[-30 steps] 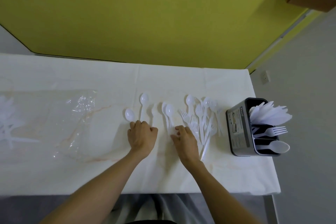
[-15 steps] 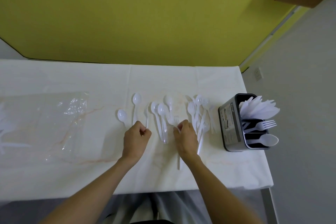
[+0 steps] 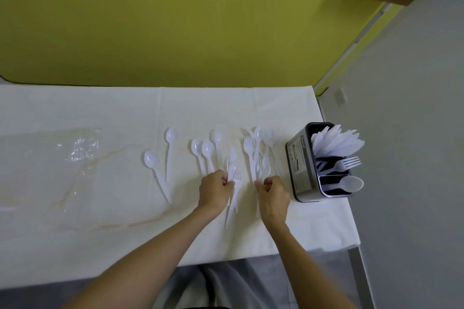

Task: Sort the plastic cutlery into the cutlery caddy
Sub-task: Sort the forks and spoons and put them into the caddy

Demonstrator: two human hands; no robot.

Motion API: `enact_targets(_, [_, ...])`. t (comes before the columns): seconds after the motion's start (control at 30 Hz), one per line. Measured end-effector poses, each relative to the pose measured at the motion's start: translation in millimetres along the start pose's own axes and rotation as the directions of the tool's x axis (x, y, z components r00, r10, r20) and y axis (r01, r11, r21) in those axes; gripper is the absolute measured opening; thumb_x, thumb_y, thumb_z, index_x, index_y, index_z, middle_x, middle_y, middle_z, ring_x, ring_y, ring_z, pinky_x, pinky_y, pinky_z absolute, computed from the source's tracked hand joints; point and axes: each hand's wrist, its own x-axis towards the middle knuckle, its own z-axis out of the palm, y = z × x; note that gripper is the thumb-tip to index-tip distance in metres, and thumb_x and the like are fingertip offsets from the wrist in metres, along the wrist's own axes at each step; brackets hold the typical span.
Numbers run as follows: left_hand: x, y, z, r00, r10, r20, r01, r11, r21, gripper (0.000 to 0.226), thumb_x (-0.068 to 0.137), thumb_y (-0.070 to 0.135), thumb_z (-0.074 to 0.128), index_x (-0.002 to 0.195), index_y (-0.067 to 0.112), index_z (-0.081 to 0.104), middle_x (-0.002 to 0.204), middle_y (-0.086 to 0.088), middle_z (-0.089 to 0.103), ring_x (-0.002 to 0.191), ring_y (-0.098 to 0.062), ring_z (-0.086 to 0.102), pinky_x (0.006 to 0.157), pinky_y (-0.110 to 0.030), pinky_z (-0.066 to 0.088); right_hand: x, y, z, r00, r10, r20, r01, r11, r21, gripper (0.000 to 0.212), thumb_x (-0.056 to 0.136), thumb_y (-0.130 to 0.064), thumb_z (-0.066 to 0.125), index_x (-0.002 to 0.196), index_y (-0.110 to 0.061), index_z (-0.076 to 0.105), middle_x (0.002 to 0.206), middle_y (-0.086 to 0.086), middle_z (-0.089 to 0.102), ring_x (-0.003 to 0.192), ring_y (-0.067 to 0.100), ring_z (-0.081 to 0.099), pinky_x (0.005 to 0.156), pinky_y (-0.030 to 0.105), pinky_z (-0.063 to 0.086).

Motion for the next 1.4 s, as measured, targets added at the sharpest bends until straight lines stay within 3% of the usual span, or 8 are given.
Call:
enact_targets(0.2, [-4, 12, 13, 0.992, -0.048, 0.116, 0.028, 0.985, 0.170, 0.027, 0.079, 0.021, 0.072, 0.065, 0.005, 0.057, 0.059, -0.004, 0.056, 0.058, -0.019, 0.058, 0.058, -0.031, 0.047, 4, 7, -2, 0.994, -0.010, 0.111, 0.021, 0.995, -0.095, 0.017, 0.093, -0.021, 0.062, 0.081, -0.011, 0.055, 0.078, 0.002, 0.059, 0.064, 0.010, 0.051, 0.052, 0.015, 0.035])
enact_targets(0.3, [-5, 9, 11, 0.990, -0.060, 0.124, 0.034, 0.980, 0.198, 0.038, 0.077, 0.012, 0.064, 0.051, 0.012, 0.036, 0.047, -0.002, 0.038, 0.046, -0.017, 0.039, 0.048, -0.029, 0.033, 6, 8, -2, 0.992, -0.030, 0.126, 0.043, 0.994, -0.102, 0.018, 0.093, -0.021, 0.061, 0.081, -0.008, 0.056, 0.075, 0.003, 0.059, 0.063, 0.010, 0.050, 0.052, 0.015, 0.034])
enact_targets(0.5, [3, 14, 3, 0.994, -0.087, -0.061, 0.087, 0.996, -0.003, 0.012, 0.083, 0.015, 0.062, 0.082, 0.003, 0.060, 0.075, -0.007, 0.064, 0.068, -0.021, 0.059, 0.065, -0.031, 0.048, 4, 12, -7, 0.997, 0.049, -0.059, -0.048, 0.998, 0.029, 0.020, 0.092, -0.024, 0.064, 0.081, -0.010, 0.055, 0.077, 0.004, 0.060, 0.070, 0.020, 0.060, 0.066, 0.028, 0.050])
enact_targets(0.73, [19, 19, 7, 0.981, -0.140, -0.135, 0.135, 0.990, -0.042, 0.015, 0.092, 0.021, 0.060, 0.089, 0.007, 0.054, 0.081, -0.003, 0.058, 0.079, -0.024, 0.058, 0.072, -0.032, 0.047, 2, 13, -12, 0.991, 0.119, 0.066, -0.122, 0.992, 0.030, 0.014, 0.089, -0.017, 0.066, 0.088, -0.008, 0.055, 0.082, 0.005, 0.061, 0.072, 0.018, 0.059, 0.066, 0.023, 0.045])
enact_targets(1.07, [10, 7, 17, 0.997, -0.058, -0.042, 0.066, 0.969, 0.239, 0.045, 0.081, 0.046, 0.068, 0.070, 0.007, 0.047, 0.054, 0.003, 0.034, 0.049, -0.022, 0.045, 0.042, -0.023, 0.022, 19, 0, -15, 0.996, 0.039, 0.084, -0.038, 0.999, -0.012, 0.013, 0.090, -0.015, 0.062, 0.093, -0.006, 0.054, 0.080, 0.001, 0.057, 0.075, 0.021, 0.057, 0.064, 0.027, 0.045])
enact_targets(1.13, [11, 6, 18, 0.998, -0.055, -0.011, 0.056, 0.965, 0.255, 0.044, 0.081, 0.042, 0.070, 0.073, 0.004, 0.051, 0.056, 0.003, 0.033, 0.053, -0.028, 0.048, 0.042, -0.023, 0.023, 21, -1, -14, 0.992, 0.037, 0.119, -0.037, 0.999, -0.008, 0.024, 0.086, -0.021, 0.070, 0.097, -0.006, 0.054, 0.087, 0.003, 0.059, 0.080, 0.021, 0.059, 0.070, 0.031, 0.050])
enact_targets(1.23, [12, 7, 18, 0.998, -0.058, 0.007, 0.054, 0.965, 0.256, 0.048, 0.083, 0.033, 0.068, 0.059, 0.014, 0.031, 0.055, 0.002, 0.032, 0.046, -0.014, 0.033, 0.042, -0.024, 0.023, 22, 1, -11, 0.989, 0.039, 0.145, -0.037, 0.999, -0.015, 0.021, 0.085, -0.020, 0.071, 0.092, -0.006, 0.057, 0.087, 0.006, 0.062, 0.081, 0.022, 0.061, 0.071, 0.032, 0.051])
enact_targets(1.4, [8, 13, 12, 0.999, -0.047, 0.028, 0.041, 0.981, 0.188, 0.046, 0.080, 0.010, 0.059, 0.049, 0.013, 0.025, 0.044, 0.001, 0.025, 0.041, -0.013, 0.022, 0.042, -0.024, 0.018, 24, 1, -11, 0.977, 0.036, 0.212, -0.014, 0.994, -0.104, 0.017, 0.085, -0.012, 0.060, 0.071, -0.007, 0.051, 0.068, 0.003, 0.053, 0.065, 0.021, 0.053, 0.058, 0.026, 0.041])
